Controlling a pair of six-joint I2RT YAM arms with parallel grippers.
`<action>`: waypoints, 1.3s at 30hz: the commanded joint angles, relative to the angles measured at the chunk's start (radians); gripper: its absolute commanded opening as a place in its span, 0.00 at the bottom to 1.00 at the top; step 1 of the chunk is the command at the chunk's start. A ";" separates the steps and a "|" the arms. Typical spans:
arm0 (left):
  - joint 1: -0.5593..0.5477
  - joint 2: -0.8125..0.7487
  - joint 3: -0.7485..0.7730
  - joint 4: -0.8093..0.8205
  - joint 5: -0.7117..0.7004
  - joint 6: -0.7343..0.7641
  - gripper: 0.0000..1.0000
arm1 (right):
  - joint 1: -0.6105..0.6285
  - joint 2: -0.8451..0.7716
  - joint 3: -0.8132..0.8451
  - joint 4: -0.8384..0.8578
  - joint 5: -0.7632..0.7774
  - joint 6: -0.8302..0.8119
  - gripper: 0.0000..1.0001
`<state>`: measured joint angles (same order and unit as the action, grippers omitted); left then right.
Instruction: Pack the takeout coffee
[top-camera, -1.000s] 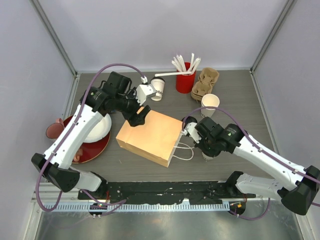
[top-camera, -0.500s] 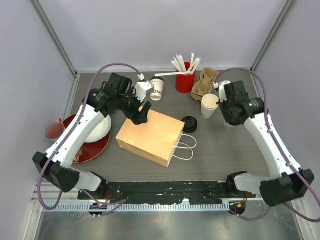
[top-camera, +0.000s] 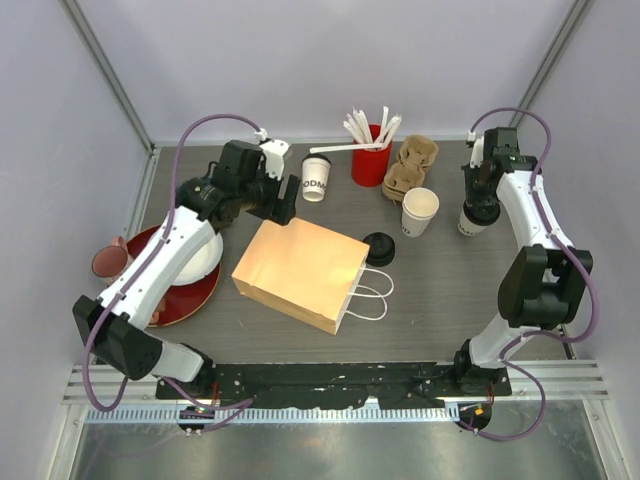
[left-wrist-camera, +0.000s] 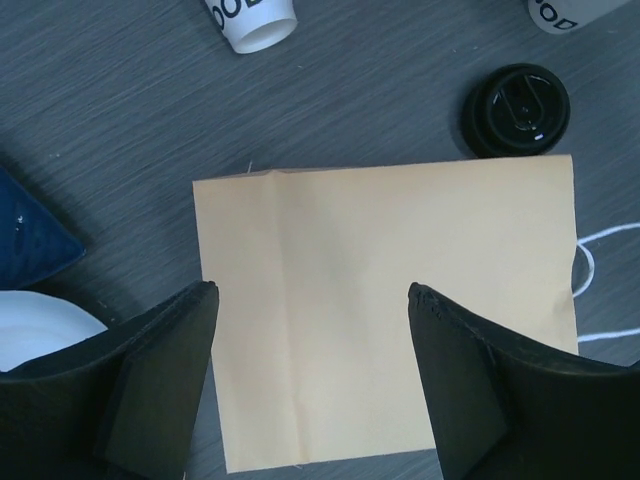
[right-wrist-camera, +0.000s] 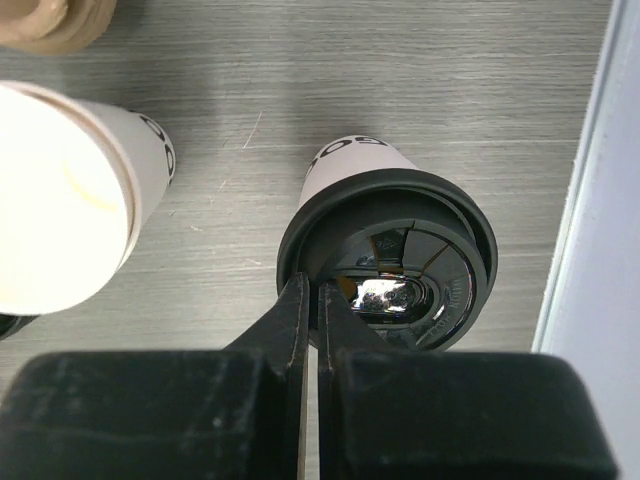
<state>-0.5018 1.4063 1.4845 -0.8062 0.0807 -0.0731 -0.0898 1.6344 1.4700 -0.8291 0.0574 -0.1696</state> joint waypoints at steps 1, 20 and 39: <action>0.006 0.081 0.037 0.139 -0.081 -0.097 0.81 | -0.033 0.070 0.094 0.022 -0.102 -0.005 0.01; -0.004 0.721 0.533 0.199 -0.283 -0.286 0.93 | -0.030 0.153 0.173 -0.028 -0.070 0.035 0.56; -0.008 1.114 0.879 0.050 -0.423 -0.327 0.98 | -0.007 -0.085 0.070 0.031 0.021 0.028 0.64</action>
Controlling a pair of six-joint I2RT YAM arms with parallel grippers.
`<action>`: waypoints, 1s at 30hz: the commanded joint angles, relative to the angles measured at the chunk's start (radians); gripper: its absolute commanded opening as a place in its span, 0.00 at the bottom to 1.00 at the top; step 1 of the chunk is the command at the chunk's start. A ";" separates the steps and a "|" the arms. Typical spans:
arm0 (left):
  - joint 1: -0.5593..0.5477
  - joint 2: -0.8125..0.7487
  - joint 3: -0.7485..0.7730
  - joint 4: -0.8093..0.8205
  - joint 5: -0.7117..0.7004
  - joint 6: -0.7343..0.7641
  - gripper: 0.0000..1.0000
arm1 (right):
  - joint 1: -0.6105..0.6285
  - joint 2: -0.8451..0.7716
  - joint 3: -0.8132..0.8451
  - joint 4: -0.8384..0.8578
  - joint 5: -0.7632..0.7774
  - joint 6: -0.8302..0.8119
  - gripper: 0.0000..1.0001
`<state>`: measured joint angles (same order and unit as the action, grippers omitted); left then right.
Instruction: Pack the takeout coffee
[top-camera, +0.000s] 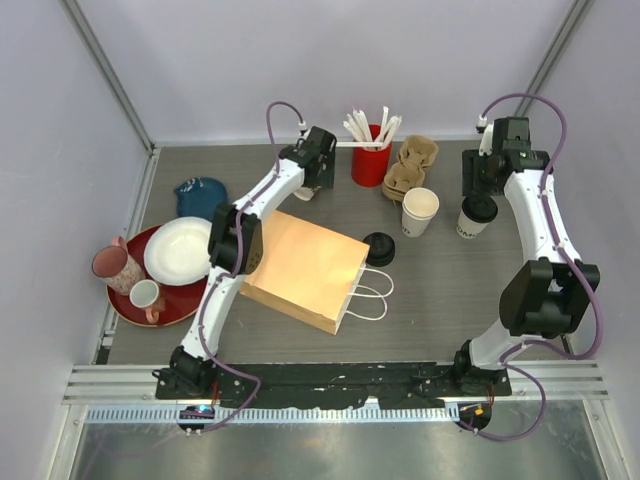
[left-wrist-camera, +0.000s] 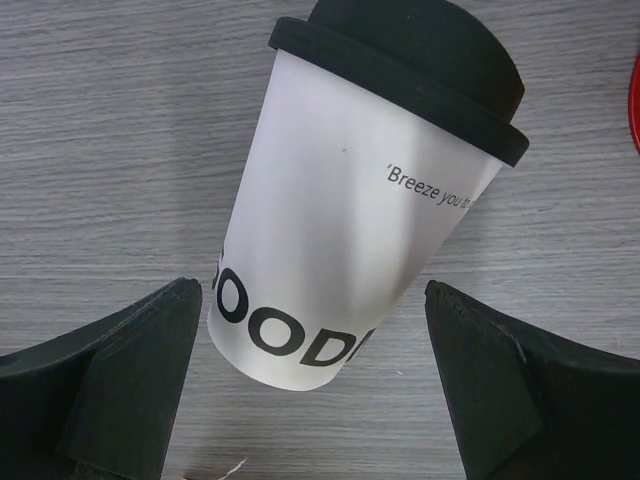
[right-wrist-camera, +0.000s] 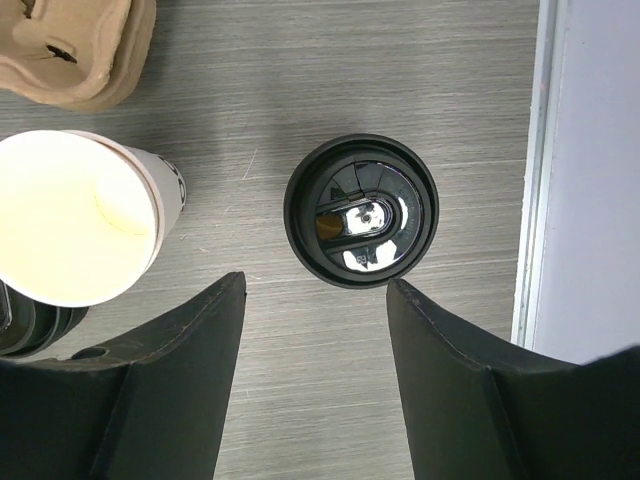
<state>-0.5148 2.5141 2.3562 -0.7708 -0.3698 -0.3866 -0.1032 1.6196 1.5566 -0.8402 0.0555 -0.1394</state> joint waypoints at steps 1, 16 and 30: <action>0.009 0.006 -0.003 0.028 0.041 -0.011 0.96 | 0.005 -0.078 -0.018 0.046 0.021 -0.003 0.64; 0.035 -0.171 -0.221 0.126 0.186 0.120 0.57 | 0.007 -0.155 -0.041 0.050 -0.016 -0.002 0.64; 0.042 -0.388 -0.376 0.177 0.213 0.201 0.56 | 0.005 -0.219 -0.040 0.044 -0.043 0.001 0.64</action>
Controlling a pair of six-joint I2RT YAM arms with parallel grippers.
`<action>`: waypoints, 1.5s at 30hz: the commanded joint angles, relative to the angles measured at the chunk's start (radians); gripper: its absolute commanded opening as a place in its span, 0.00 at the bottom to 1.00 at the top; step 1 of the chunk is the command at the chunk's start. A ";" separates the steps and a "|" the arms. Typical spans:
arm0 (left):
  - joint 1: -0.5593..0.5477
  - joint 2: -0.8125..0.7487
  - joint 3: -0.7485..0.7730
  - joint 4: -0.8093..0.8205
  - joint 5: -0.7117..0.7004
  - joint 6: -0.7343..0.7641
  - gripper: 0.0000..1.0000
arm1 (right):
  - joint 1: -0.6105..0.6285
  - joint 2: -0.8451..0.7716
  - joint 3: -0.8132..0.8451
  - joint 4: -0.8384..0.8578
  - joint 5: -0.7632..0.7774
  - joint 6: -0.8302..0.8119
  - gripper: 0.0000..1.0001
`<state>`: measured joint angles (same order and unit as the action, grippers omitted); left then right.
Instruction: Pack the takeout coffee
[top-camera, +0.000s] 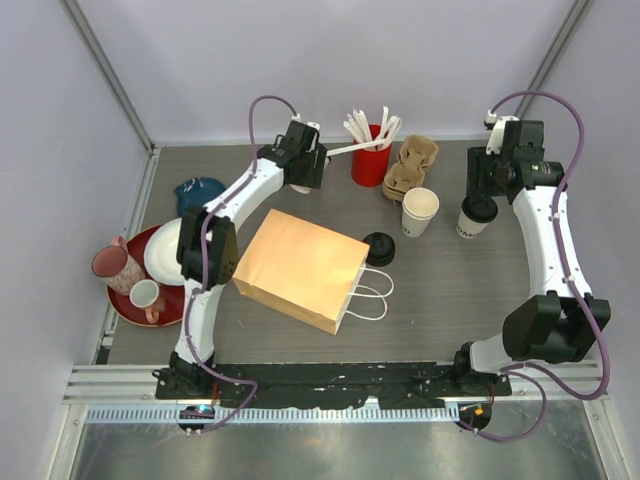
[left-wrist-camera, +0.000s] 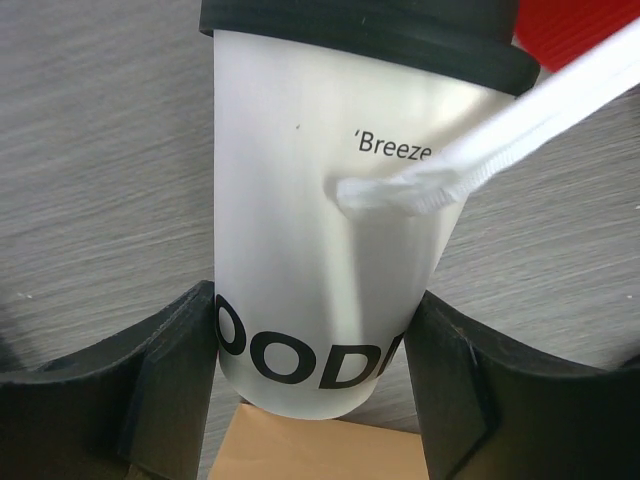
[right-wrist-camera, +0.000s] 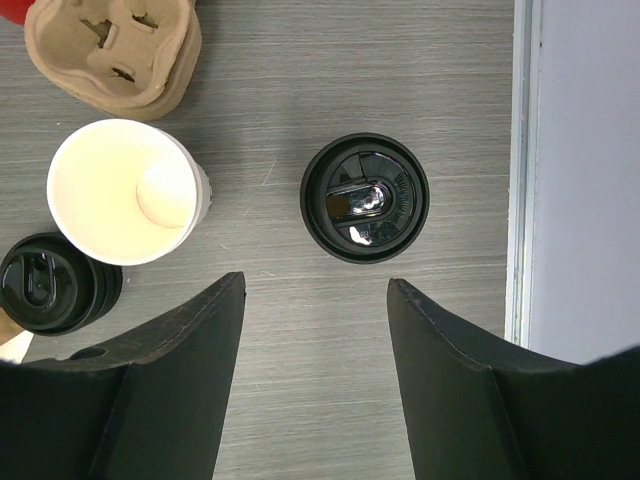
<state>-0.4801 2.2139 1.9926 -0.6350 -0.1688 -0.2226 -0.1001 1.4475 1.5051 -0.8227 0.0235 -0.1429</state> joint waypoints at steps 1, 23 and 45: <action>0.008 -0.094 -0.021 0.038 0.014 0.038 0.56 | 0.003 -0.055 0.012 0.027 -0.011 0.005 0.64; 0.078 -0.290 -0.206 -0.034 -0.038 0.101 0.55 | 0.005 -0.133 0.049 0.004 -0.137 0.051 0.66; 0.110 -0.891 -0.365 -0.152 0.405 0.528 0.53 | 0.496 -0.260 0.167 0.275 -0.504 0.208 0.68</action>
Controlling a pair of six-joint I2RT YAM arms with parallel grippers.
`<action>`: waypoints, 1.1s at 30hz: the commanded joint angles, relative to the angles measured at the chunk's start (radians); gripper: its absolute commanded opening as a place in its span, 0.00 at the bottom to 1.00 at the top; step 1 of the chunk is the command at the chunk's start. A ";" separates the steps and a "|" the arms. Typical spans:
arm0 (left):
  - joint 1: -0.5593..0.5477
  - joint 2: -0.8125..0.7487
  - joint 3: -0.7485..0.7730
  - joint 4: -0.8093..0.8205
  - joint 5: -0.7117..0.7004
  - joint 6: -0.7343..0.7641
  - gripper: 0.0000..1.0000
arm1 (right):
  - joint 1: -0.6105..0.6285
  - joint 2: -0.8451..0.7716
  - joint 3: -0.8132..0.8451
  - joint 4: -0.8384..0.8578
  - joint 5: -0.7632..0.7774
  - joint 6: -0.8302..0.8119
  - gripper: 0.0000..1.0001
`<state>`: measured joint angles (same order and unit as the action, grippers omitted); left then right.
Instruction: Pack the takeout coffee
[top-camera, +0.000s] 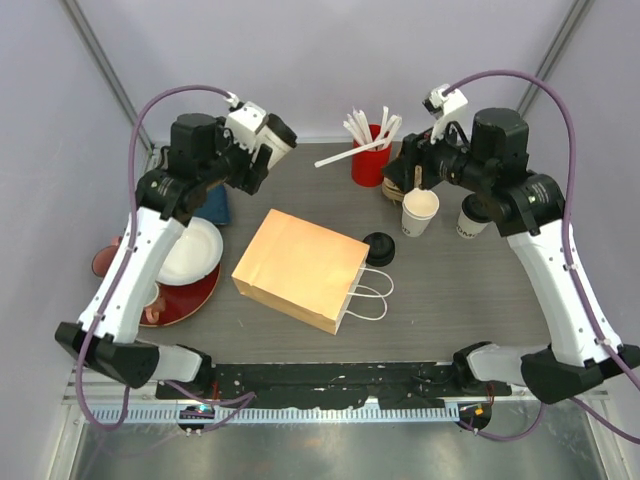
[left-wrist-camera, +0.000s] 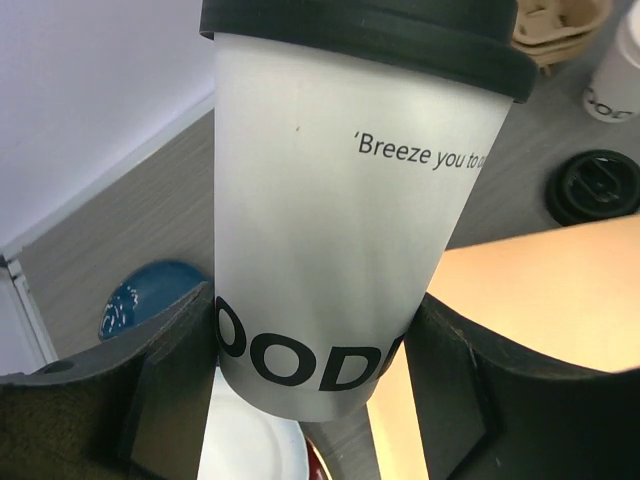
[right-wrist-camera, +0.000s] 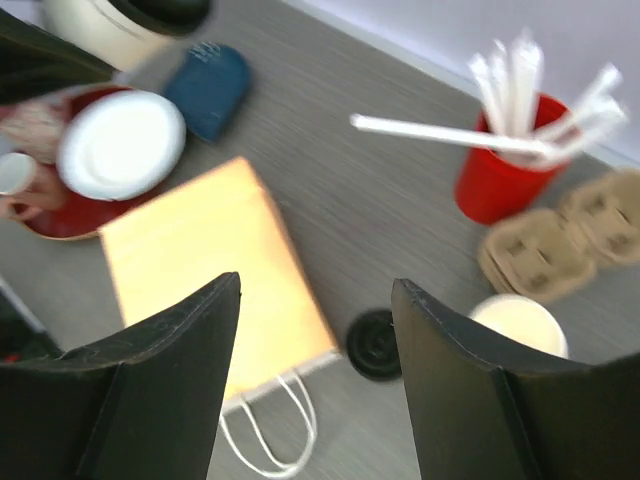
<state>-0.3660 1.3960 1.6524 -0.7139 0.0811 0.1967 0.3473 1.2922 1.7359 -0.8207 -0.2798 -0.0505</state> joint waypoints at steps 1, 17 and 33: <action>-0.004 -0.128 -0.040 -0.084 0.207 0.154 0.53 | 0.062 -0.120 -0.091 0.335 -0.234 0.144 0.67; -0.050 -0.583 -0.421 0.062 0.164 0.492 0.44 | 0.559 -0.016 -0.110 0.591 0.070 0.480 0.58; -0.050 -0.620 -0.467 0.099 0.195 0.501 0.44 | 0.644 0.180 0.086 0.405 0.252 0.420 0.52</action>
<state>-0.4129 0.7895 1.1877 -0.6903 0.2619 0.6926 0.9836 1.4948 1.7645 -0.3946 -0.0952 0.3904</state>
